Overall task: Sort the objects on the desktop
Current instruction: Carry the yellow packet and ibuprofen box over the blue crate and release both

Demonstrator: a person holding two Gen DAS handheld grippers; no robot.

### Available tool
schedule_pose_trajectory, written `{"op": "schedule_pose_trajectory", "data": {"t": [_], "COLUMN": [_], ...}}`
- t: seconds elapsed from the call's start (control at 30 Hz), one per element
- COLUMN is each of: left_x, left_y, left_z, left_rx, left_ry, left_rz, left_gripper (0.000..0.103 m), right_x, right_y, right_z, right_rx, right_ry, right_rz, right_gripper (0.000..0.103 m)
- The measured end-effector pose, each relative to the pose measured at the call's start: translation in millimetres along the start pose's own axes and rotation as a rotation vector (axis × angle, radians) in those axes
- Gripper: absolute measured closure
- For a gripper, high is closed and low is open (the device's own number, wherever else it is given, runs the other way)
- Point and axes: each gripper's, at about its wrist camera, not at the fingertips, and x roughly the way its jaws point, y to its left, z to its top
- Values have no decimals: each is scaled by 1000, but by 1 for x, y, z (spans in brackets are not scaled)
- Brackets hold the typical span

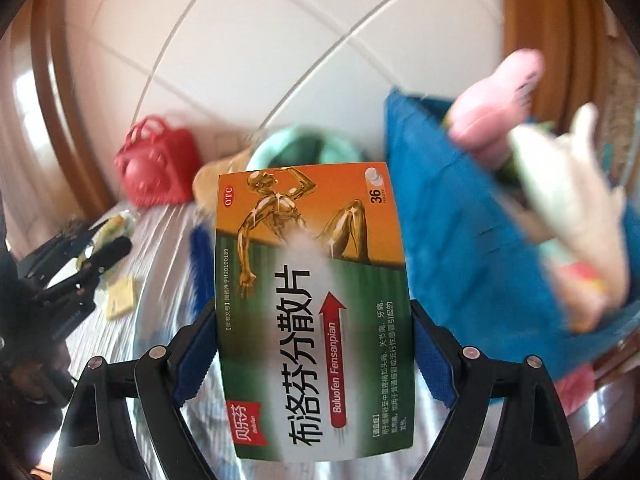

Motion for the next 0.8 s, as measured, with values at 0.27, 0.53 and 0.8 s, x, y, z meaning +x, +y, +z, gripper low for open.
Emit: {"op": "schedule_pose_trajectory", "data": {"t": [0.27, 0.53, 0.8], "left_x": [15, 47, 91], "left_y": [-78, -172, -240], "left_z": [76, 150, 181], "left_rx": [73, 97, 107], "left_ry": [-92, -156, -141], "left_rz": [-98, -192, -194], "left_gripper": [71, 71, 71], "right_x": [-74, -117, -111], "right_y": [-76, -203, -301], "right_z": [27, 51, 64], "right_rx": [39, 112, 173], "right_ry": [-140, -178, -149], "right_rz": [-83, -204, -247], "right_gripper": [16, 16, 15]}}
